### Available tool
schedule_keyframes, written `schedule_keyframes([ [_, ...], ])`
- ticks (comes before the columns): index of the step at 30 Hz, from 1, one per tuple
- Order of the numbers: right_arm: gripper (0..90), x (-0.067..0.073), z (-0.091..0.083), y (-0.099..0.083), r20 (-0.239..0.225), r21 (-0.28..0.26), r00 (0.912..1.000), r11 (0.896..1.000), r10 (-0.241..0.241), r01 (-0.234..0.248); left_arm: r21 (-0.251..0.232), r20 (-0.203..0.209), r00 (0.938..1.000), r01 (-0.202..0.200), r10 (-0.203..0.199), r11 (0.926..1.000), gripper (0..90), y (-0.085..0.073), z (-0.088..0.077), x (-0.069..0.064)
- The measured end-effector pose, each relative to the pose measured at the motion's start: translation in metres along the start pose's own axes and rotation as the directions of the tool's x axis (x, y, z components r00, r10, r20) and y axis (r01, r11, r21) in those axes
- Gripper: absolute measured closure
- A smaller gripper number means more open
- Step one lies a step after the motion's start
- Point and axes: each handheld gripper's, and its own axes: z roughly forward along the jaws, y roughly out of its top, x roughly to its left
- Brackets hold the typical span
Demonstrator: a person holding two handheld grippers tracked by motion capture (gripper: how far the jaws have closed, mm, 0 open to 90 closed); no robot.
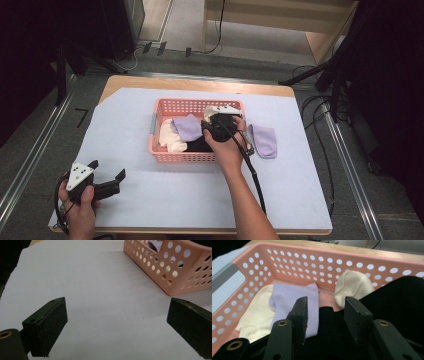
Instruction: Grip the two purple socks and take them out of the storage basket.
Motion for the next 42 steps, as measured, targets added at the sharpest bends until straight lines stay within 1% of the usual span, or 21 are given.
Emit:
schedule_keyframes([
  [3, 55.2, 0.003, 0.006, 0.003, 0.009, 0.041, 0.9999, 0.999, 0.008, -0.008, 0.000, 0.000, 1.0000, 0.000, 0.000, 1.0000, 3.8, 0.000, 0.000, 0.000],
  [5, 55.5, 0.005, 0.009, 0.006, -0.005, 0.061, 0.9997, 0.998, 0.022, -0.022, 0.002, -0.001, 1.0000, 0.000, 0.000, 1.0000, 3.8, 0.000, 0.000, 0.000],
  [7, 55.5, 0.008, 0.012, 0.008, -0.011, 0.082, 0.9997, 0.996, 0.023, -0.022, 0.002, -0.002, 1.0000, -0.001, 0.001, 1.0000, 3.8, 0.000, 0.000, 0.000],
  [9, 55.3, 0.012, 0.017, 0.009, -0.023, 0.123, 0.9993, 0.992, 0.029, -0.026, 0.002, -0.001, 1.0000, 0.000, 0.000, 1.0000, 3.8, 0.000, 0.000, 0.000],
  [10, 55.1, 0.014, 0.020, 0.009, -0.022, 0.154, 0.9994, 0.988, 0.027, -0.024, 0.002, -0.001, 1.0000, 0.000, 0.000, 1.0000, 3.8, 0.000, 0.000, 0.000],
  [12, 55.1, 0.017, 0.027, 0.010, -0.018, 0.225, 0.9996, 0.974, 0.021, -0.017, 0.002, -0.001, 1.0000, 0.000, 0.000, 1.0000, 3.9, 0.000, 0.000, 0.000],
  [13, 55.1, 0.018, 0.029, 0.010, -0.012, 0.252, 0.9999, 0.968, 0.006, -0.002, 0.002, -0.001, 1.0000, 0.000, 0.000, 1.0000, 3.8, 0.000, 0.000, 0.000],
  [14, 54.7, 0.019, 0.031, 0.011, -0.009, 0.275, 1.0000, 0.961, 0.005, -0.002, 0.002, -0.001, 1.0000, 0.000, 0.000, 1.0000, 3.8, 0.000, 0.000, 0.000],
  [19, 48.7, 0.019, 0.041, 0.012, 0.006, 0.378, 0.9999, 0.925, 0.016, -0.017, 0.002, -0.001, 1.0000, 0.000, 0.000, 1.0000, 3.8, 0.000, 0.000, 0.000],
  [20, 48.5, 0.019, 0.042, 0.012, 0.013, 0.399, 0.9995, 0.916, 0.029, -0.032, 0.001, -0.002, 1.0000, 0.000, 0.000, 1.0000, 3.8, 0.000, 0.000, 0.000],
  [21, 48.6, 0.018, 0.044, 0.013, 0.009, 0.417, 0.9996, 0.909, 0.026, -0.028, 0.001, -0.002, 1.0000, 0.000, 0.000, 1.0000, 3.8, 0.000, 0.000, 0.000],
  [22, 49.4, 0.018, 0.046, 0.013, 0.009, 0.437, 0.9996, 0.899, 0.027, -0.028, 0.000, -0.002, 1.0000, 0.001, -0.001, 1.0000, 3.9, 0.000, 0.000, 0.000],
  [23, 52.0, 0.019, 0.047, 0.013, 0.004, 0.446, 0.9999, 0.895, 0.016, -0.017, 0.000, -0.002, 1.0000, 0.001, -0.001, 1.0000, 3.8, 0.000, 0.000, 0.000],
  [25, 59.6, 0.020, 0.047, 0.013, -0.004, 0.454, 0.9999, 0.891, 0.013, -0.010, 0.001, -0.002, 1.0000, 0.001, -0.001, 1.0000, 3.8, 0.000, 0.000, 0.000],
  [27, 69.0, 0.020, 0.046, 0.013, -0.022, 0.444, 0.9997, 0.896, 0.009, 0.002, 0.000, -0.005, 1.0000, 0.001, -0.001, 1.0000, 3.8, 0.000, 0.000, -0.001],
  [29, 79.5, 0.019, 0.043, 0.013, -0.051, 0.414, 0.9986, 0.910, 0.016, 0.006, -0.002, -0.005, 1.0000, 0.001, -0.001, 1.0000, 3.8, 0.000, 0.000, -0.001],
  [30, 82.8, 0.019, 0.042, 0.012, -0.062, 0.400, 0.9978, 0.916, 0.025, 0.001, -0.001, -0.005, 1.0000, 0.001, -0.001, 1.0000, 3.8, 0.000, 0.000, -0.001],
  [31, 85.4, 0.018, 0.040, 0.012, -0.084, 0.383, 0.9962, 0.924, 0.024, 0.010, -0.002, -0.005, 1.0000, 0.002, -0.002, 1.0000, 3.8, 0.000, 0.000, -0.001],
  [35, 87.9, 0.021, 0.035, 0.010, -0.122, 0.320, 0.9925, 0.947, 0.007, 0.033, -0.001, -0.004, 1.0000, 0.001, -0.001, 1.0000, 3.8, 0.000, 0.000, -0.001],
  [38, 88.3, 0.020, 0.028, 0.009, -0.144, 0.240, 0.9895, 0.970, 0.003, 0.033, 0.000, -0.002, 1.0000, 0.001, -0.001, 1.0000, 3.8, 0.000, 0.000, -0.001],
  [42, 88.5, 0.020, 0.020, 0.009, -0.147, 0.152, 0.9890, 0.987, -0.020, 0.042, 0.002, -0.001, 1.0000, 0.000, 0.000, 1.0000, 3.8, 0.000, 0.000, 0.000],
])
